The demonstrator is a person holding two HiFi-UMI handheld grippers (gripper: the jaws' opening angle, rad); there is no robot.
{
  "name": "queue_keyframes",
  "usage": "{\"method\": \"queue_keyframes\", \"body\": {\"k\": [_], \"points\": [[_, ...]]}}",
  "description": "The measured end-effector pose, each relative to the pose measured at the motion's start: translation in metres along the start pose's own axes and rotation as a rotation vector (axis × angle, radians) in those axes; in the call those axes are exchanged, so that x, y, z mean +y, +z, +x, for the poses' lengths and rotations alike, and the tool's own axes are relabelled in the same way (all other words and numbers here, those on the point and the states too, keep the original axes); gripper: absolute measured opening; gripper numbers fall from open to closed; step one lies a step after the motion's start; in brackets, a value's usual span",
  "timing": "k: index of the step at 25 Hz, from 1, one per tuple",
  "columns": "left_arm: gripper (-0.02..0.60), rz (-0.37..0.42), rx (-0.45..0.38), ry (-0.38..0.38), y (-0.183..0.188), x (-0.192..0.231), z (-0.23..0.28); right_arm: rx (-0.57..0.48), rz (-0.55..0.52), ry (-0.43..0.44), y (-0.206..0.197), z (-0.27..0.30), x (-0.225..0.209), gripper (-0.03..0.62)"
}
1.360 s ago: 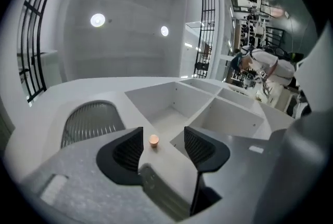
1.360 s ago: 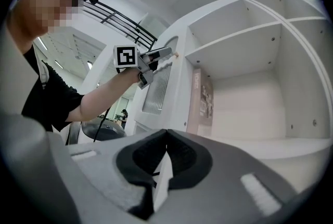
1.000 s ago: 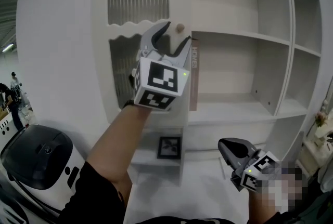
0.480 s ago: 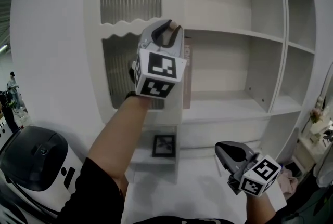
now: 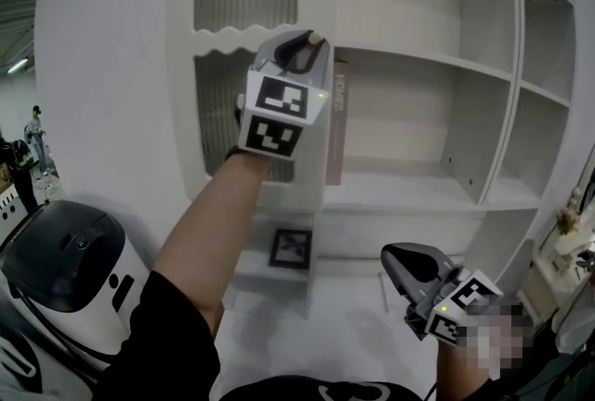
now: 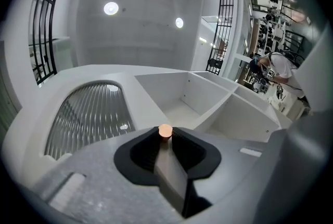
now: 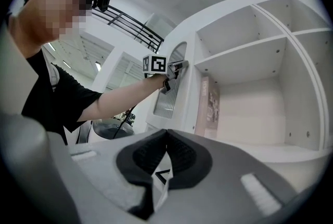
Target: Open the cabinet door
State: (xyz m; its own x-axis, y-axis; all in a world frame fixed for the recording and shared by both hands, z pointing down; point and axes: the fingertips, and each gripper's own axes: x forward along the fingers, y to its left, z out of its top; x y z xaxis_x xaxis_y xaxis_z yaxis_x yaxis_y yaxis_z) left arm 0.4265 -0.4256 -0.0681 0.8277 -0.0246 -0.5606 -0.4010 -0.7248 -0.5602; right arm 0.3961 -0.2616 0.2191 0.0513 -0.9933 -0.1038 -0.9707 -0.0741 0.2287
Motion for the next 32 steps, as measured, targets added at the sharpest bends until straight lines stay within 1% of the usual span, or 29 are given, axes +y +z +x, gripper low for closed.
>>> {"method": "queue_keyframes", "body": {"k": [5, 10, 14, 17, 19, 28, 32], "points": [[0.074, -0.003, 0.023, 0.001, 0.003, 0.001, -0.001, 0.000, -0.019, 0.061, 0.002, -0.003, 0.001, 0.002], [0.074, -0.034, 0.056, 0.007, 0.005, 0.001, -0.003, -0.024, -0.005, 0.077, -0.002, -0.022, -0.004, 0.002], [0.074, -0.051, 0.066, 0.021, 0.004, 0.000, -0.005, -0.005, 0.025, 0.066, -0.023, -0.041, -0.010, 0.002], [0.073, -0.080, 0.071, 0.031, 0.004, 0.000, -0.008, 0.010, 0.053, 0.059, -0.032, -0.046, -0.014, 0.002], [0.072, -0.096, 0.075, 0.030, 0.007, 0.000, -0.009, 0.005, 0.061, 0.055, -0.031, -0.050, -0.016, 0.002], [0.072, -0.118, 0.072, 0.006, 0.017, 0.001, -0.021, 0.009, 0.068, 0.020, -0.031, -0.060, -0.010, 0.002], [0.072, -0.121, 0.053, -0.003, 0.022, 0.002, -0.025, -0.006, 0.074, 0.004, -0.025, -0.054, -0.003, 0.002]]}}
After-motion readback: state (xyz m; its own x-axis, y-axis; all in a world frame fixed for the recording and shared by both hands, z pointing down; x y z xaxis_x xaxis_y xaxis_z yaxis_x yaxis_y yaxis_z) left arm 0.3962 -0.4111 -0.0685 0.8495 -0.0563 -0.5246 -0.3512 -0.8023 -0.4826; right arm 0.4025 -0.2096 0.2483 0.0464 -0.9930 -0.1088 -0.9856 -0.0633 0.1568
